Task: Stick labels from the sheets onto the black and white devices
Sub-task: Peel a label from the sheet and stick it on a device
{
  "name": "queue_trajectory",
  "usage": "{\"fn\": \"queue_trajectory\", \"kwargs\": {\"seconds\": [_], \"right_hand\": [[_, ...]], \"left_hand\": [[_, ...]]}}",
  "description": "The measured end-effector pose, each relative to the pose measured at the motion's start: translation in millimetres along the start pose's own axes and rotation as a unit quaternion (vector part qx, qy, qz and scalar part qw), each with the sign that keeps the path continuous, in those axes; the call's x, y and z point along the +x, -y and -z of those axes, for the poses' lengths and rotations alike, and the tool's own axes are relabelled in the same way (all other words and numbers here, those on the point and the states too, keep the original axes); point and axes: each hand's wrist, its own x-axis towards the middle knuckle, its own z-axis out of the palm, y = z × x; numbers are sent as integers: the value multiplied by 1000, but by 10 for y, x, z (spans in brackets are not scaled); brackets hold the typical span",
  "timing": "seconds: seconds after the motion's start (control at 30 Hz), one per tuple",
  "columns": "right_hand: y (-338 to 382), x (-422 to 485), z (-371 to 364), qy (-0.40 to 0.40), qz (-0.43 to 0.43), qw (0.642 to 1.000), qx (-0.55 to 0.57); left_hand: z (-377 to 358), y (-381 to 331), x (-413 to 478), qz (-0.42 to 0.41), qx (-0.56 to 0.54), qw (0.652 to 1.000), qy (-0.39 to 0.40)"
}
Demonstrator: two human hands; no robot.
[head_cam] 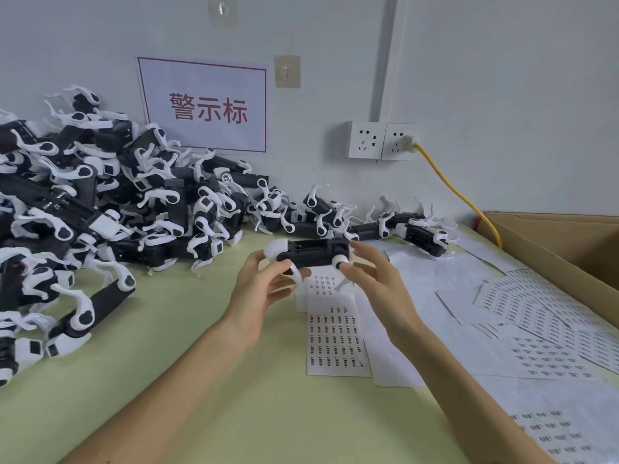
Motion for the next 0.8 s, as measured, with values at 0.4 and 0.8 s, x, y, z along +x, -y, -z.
{"fn": "queue_trajectory", "kwargs": {"seconds": [0.4, 0.8], "right_hand": [[-176, 32, -45, 102, -54, 921, -373], [-187, 42, -31, -20, 27, 955, -295]], "left_hand": [[129, 82, 123, 47, 6, 990, -136], [178, 136, 186, 23, 115, 970, -212]]}}
